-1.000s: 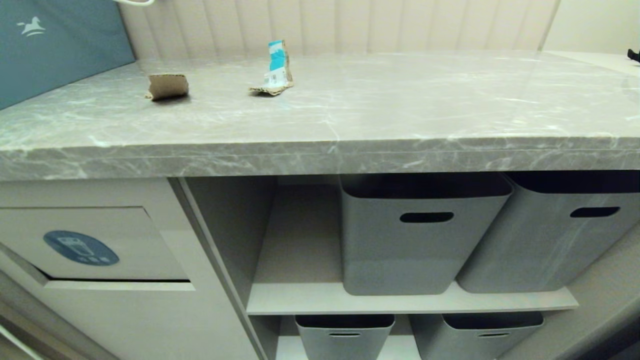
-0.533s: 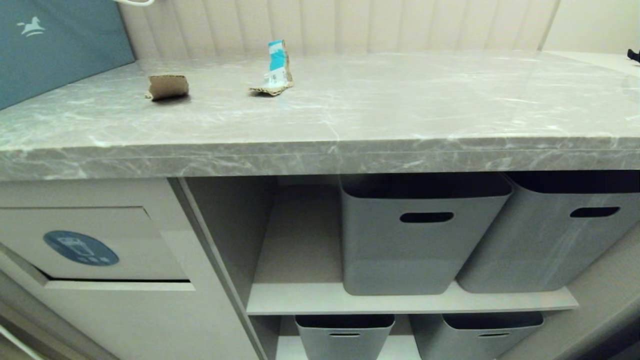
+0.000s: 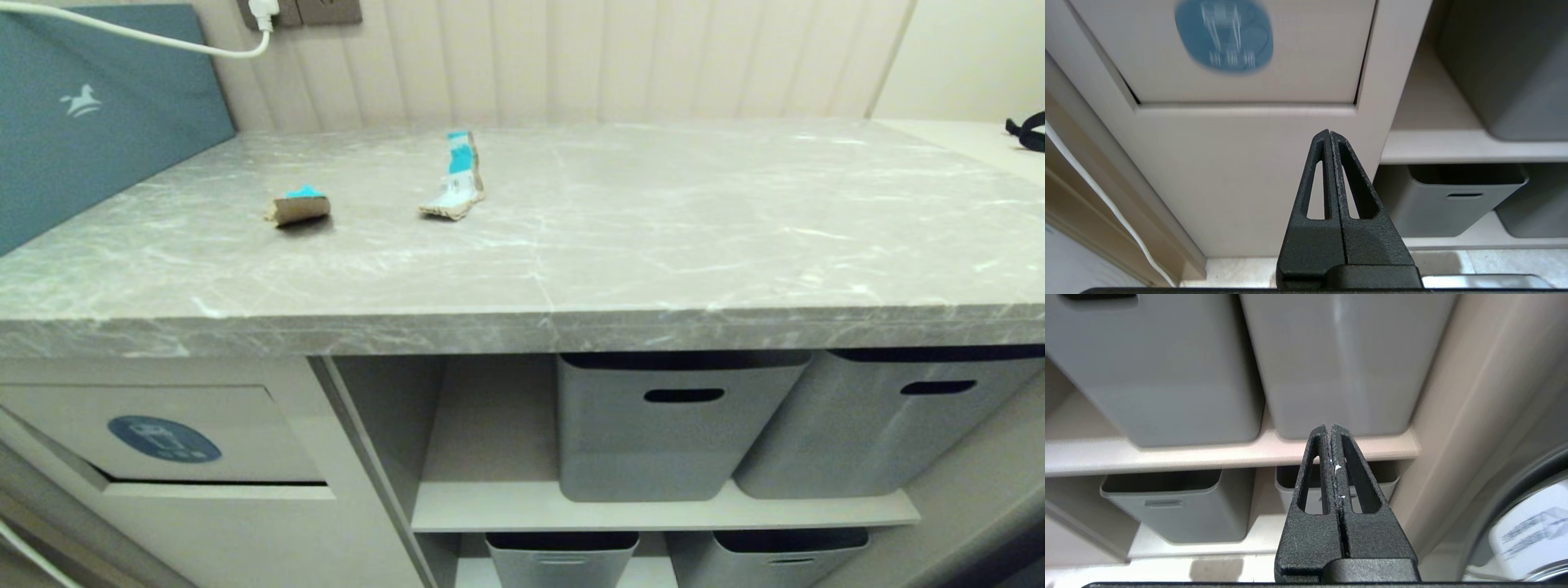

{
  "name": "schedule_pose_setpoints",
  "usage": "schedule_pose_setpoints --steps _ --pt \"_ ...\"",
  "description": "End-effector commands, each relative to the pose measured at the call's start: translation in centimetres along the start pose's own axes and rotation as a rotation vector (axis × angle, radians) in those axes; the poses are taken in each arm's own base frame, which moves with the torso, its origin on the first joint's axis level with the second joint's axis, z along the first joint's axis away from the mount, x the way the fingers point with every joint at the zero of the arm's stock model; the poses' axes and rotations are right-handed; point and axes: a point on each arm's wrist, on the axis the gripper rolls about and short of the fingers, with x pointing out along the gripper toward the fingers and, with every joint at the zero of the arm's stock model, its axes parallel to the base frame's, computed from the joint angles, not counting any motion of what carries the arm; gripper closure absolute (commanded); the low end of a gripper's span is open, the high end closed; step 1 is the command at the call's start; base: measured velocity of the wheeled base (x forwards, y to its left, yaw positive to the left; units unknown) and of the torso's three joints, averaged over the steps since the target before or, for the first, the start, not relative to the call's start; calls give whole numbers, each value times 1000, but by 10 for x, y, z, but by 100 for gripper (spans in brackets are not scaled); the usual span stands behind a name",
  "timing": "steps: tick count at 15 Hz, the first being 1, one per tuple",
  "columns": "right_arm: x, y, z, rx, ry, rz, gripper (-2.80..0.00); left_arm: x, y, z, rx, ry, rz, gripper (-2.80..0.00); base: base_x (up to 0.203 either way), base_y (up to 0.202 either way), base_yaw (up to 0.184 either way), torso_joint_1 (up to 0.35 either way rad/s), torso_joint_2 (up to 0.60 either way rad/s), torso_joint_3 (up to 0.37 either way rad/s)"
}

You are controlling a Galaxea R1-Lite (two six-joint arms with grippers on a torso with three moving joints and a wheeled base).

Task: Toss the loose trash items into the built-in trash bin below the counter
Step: Pick up the garbage

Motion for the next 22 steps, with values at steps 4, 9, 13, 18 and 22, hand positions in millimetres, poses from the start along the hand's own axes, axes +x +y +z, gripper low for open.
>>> schedule_pose_setpoints --steps 4,9,13,18,22 --pt "0 0 -1 1 3 -1 0 0 0 0 -1 4 1 0 0 0 0 180 -472 -287" --pt "0 0 -1 6 4 -3 0 0 0 -1 -2 2 1 0 0 0 0 194 -470 -284" --pt "0 0 -1 7 3 -3 0 0 0 -1 -4 4 -1 0 0 0 0 214 -496 -281" --pt "0 0 -1 7 3 -3 0 0 0 0 -8 1 2 0 0 0 0 239 -520 -286" --pt "0 0 -1 9 3 -3 0 0 0 0 -10 1 2 0 0 0 0 255 -547 -301"
